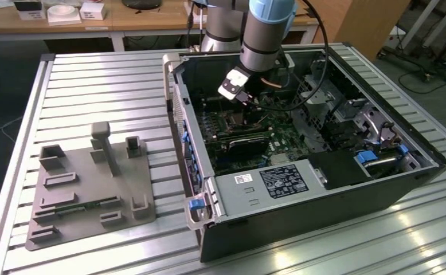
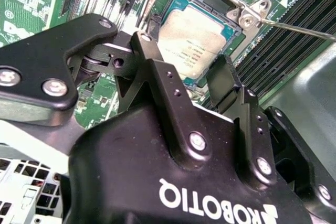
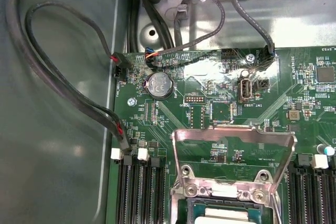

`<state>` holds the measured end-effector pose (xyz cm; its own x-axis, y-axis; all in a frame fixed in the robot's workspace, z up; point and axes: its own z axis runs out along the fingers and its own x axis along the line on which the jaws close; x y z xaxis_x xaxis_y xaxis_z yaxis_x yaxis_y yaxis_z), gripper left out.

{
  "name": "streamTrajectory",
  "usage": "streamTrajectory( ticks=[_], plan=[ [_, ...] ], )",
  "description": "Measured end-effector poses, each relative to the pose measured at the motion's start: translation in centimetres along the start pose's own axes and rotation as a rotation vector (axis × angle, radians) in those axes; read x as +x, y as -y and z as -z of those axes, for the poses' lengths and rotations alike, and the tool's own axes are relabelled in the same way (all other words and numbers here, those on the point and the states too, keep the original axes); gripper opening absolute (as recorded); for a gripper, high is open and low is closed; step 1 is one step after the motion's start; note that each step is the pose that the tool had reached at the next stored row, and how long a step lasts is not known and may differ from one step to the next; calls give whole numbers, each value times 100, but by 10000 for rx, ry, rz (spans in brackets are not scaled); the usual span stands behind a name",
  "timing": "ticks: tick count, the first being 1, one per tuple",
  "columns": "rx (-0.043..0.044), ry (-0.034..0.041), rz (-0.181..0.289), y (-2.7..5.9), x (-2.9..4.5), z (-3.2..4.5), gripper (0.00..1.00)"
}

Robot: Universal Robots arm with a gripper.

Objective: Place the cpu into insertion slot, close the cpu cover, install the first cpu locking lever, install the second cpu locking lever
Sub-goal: 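Place the cpu into insertion slot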

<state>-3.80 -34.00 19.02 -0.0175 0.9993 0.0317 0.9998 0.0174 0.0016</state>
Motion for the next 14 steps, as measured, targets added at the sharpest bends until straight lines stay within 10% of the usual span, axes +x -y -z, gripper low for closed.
streamTrajectory(
  ticks=[14],
  plan=[
    [0, 13, 8, -2, -4, 1, 58]
  ],
)
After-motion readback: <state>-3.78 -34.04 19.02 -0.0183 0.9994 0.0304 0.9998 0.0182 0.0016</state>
